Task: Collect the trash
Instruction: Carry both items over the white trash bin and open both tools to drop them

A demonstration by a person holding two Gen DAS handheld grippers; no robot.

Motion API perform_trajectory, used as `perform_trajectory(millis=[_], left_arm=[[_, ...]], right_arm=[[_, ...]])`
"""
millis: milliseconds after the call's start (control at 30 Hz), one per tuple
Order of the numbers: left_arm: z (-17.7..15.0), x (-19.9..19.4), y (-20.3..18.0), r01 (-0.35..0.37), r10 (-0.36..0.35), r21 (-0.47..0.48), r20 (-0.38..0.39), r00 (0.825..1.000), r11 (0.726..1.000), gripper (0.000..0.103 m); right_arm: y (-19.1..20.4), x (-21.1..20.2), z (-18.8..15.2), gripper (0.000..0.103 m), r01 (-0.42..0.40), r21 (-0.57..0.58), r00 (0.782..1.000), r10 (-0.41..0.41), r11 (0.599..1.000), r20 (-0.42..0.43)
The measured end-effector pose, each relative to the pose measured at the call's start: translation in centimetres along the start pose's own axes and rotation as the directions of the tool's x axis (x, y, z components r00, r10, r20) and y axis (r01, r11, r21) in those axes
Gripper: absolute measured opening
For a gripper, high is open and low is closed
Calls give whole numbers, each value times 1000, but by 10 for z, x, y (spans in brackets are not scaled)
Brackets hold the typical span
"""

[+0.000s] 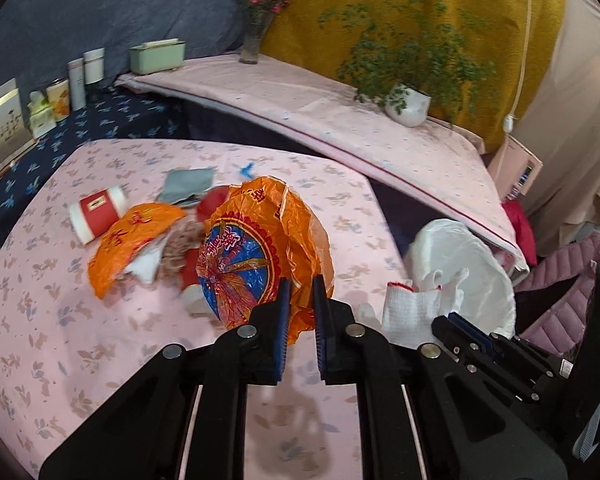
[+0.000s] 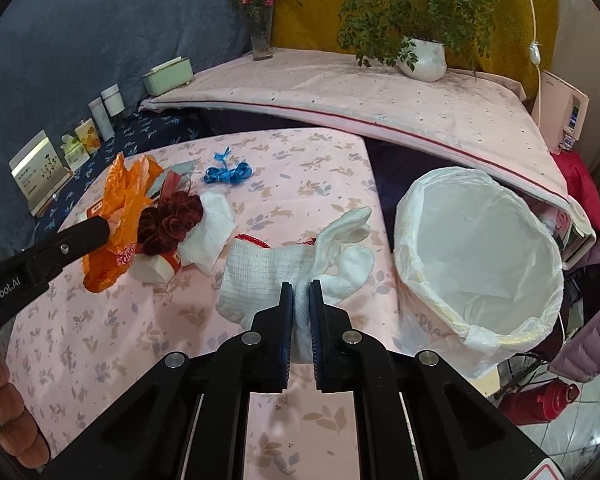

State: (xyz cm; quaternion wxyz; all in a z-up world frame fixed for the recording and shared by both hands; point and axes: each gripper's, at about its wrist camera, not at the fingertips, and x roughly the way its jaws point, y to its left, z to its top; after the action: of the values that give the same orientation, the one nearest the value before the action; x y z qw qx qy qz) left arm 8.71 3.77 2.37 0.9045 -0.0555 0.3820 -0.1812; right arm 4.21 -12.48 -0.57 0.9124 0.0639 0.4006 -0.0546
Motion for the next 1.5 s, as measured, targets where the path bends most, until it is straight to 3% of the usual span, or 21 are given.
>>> perform_trajectory(millis=[333,567,833,867,933,967,1100,1500], left_arm=[[17,16,-91,147,-146,120,-14,989,982,11],[27,41,-146,289,-283,168,-59,957,943,11],[36,74,-184,367,-353,188,-105,930,911,15],[37,77,-186,364,-351,185,-103,931,913,17],[38,82,-189,364,-349,180,-109,931,914,40],[38,83,-188,355,-341,173,-102,934,919,43],[40,81,-184,320,-311,176,-77,947,931,52],[41,69,-137,168,-166,111,-27,986,979,60]], right_arm=[[-78,-28,20,8,122,108,987,-132,987,89],[-130,-25,29,8,193,168,972,-211,967,100],[-164,-9,38,12,234,212,962,-257,949,88],[-166,-8,40,14,239,217,960,-263,947,90],[-168,-8,43,15,260,223,953,-286,939,95],[-169,-8,43,16,262,228,953,-289,938,95],[-169,-11,44,23,271,230,949,-300,935,102],[-134,-22,43,42,246,174,955,-269,954,125]])
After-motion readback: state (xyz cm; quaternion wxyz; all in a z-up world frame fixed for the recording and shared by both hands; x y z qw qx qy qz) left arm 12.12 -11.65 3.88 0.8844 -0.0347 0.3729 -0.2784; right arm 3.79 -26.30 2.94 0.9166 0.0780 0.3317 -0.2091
